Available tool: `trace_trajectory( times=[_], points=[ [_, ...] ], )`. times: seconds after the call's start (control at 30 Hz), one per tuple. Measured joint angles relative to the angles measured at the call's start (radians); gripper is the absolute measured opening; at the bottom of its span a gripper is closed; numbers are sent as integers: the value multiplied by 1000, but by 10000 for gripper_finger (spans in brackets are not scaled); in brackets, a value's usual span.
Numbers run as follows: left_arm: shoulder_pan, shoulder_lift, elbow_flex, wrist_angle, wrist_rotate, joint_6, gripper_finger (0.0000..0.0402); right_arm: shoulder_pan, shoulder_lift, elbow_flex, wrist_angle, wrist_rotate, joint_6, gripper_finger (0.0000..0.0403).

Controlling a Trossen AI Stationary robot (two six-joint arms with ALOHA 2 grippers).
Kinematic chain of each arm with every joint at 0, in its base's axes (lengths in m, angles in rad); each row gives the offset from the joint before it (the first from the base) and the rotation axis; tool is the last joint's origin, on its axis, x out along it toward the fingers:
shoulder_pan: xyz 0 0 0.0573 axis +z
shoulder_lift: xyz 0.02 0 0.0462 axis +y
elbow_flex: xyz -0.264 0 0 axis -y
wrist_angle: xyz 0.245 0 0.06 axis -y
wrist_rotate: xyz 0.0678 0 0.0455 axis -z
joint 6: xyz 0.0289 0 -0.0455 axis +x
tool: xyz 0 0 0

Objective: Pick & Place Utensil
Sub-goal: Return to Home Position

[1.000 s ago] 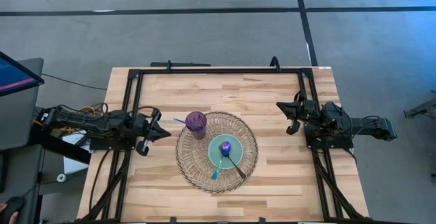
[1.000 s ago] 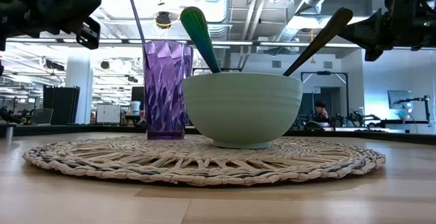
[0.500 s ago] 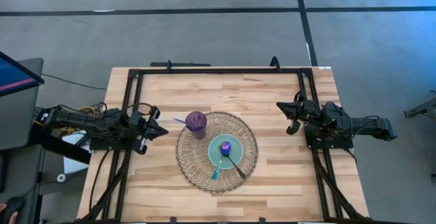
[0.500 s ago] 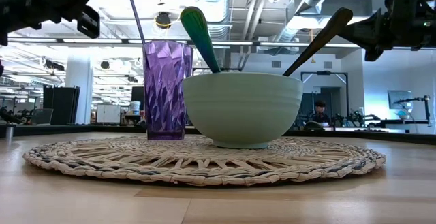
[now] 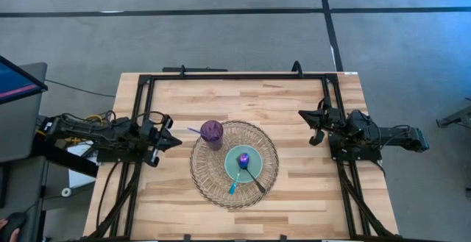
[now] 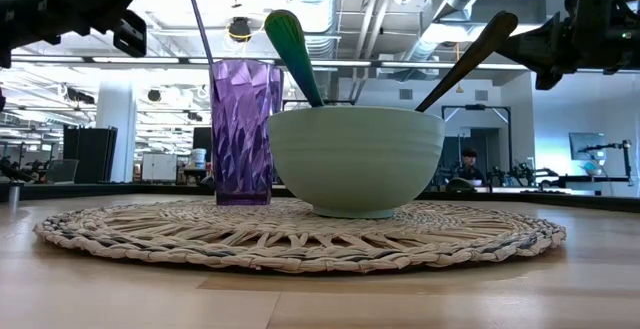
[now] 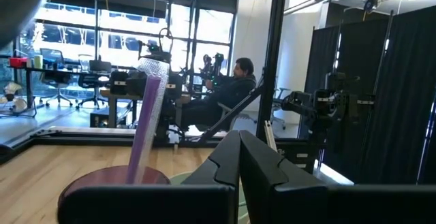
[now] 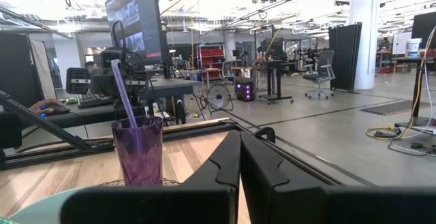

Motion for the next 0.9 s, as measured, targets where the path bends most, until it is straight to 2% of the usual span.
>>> trace_trajectory(
  times=[0.27,0.9],
  points=[
    [0,0,0,0,-66,0,6,0,0,0,0,0,0,1],
    [0,1,0,0,-68,0,6,0,0,0,0,0,0,1]
  ],
)
